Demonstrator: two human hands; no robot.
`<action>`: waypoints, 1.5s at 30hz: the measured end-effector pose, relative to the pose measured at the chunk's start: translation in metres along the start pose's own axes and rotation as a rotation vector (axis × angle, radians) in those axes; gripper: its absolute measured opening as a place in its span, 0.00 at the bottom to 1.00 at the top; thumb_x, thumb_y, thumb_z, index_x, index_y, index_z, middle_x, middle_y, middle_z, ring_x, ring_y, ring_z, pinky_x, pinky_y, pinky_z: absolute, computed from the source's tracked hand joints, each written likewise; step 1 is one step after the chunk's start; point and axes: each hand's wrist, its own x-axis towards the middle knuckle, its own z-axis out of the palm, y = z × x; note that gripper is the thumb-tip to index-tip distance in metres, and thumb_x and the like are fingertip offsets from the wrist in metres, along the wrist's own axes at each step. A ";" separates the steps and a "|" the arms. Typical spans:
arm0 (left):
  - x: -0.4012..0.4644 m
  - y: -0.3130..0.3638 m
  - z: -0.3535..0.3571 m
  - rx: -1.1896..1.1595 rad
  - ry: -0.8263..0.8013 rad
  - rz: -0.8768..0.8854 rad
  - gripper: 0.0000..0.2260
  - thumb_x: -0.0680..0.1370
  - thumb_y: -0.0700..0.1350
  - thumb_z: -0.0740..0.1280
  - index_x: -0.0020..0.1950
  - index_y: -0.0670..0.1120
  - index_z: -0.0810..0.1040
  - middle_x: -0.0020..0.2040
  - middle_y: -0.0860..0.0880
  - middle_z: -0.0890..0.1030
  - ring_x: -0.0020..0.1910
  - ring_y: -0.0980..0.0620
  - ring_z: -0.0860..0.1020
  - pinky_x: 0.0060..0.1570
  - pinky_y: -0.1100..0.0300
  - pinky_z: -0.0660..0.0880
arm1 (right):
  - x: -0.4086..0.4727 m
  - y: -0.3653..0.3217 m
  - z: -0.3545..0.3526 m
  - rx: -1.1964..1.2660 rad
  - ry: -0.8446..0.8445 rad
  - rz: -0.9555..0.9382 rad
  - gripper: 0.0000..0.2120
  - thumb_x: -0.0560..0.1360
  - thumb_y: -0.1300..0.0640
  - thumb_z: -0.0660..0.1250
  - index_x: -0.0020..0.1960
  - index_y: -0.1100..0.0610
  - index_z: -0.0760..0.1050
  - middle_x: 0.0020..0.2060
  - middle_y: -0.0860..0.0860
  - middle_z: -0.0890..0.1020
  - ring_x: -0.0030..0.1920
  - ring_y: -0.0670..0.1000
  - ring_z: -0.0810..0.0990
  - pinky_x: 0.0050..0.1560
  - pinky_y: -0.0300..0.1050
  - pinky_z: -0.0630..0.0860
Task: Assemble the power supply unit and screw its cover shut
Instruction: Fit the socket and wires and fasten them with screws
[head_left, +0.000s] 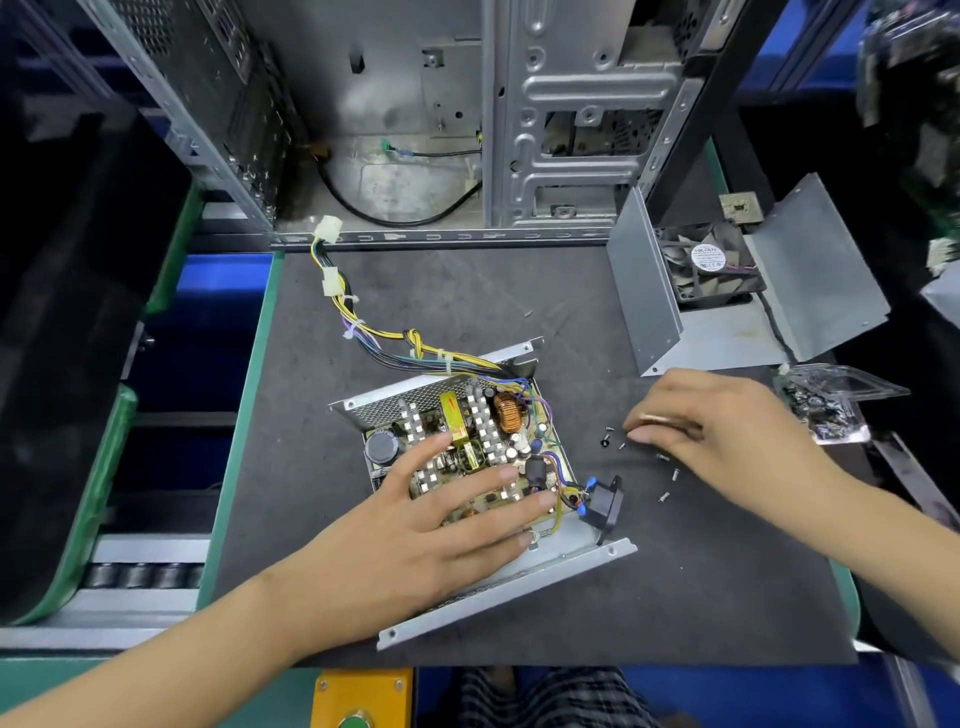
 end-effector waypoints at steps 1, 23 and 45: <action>0.000 0.000 0.000 0.000 -0.001 0.001 0.21 0.81 0.43 0.63 0.74 0.52 0.68 0.80 0.50 0.56 0.77 0.43 0.56 0.73 0.34 0.52 | 0.001 -0.003 0.004 0.016 0.005 -0.031 0.02 0.71 0.56 0.73 0.44 0.50 0.82 0.39 0.43 0.79 0.37 0.50 0.78 0.39 0.52 0.76; 0.000 0.000 0.000 0.015 -0.006 -0.008 0.21 0.81 0.44 0.63 0.74 0.53 0.68 0.80 0.51 0.56 0.78 0.43 0.55 0.73 0.34 0.51 | 0.015 -0.002 -0.003 -0.007 -0.025 -0.124 0.03 0.74 0.58 0.69 0.43 0.51 0.77 0.37 0.41 0.76 0.36 0.43 0.72 0.38 0.45 0.72; 0.007 -0.003 -0.012 -0.009 -0.018 -0.006 0.16 0.84 0.43 0.56 0.70 0.54 0.74 0.78 0.52 0.62 0.75 0.46 0.61 0.72 0.37 0.54 | -0.001 0.010 -0.004 -0.026 0.015 0.044 0.02 0.73 0.55 0.71 0.43 0.51 0.78 0.36 0.44 0.77 0.38 0.50 0.76 0.41 0.50 0.74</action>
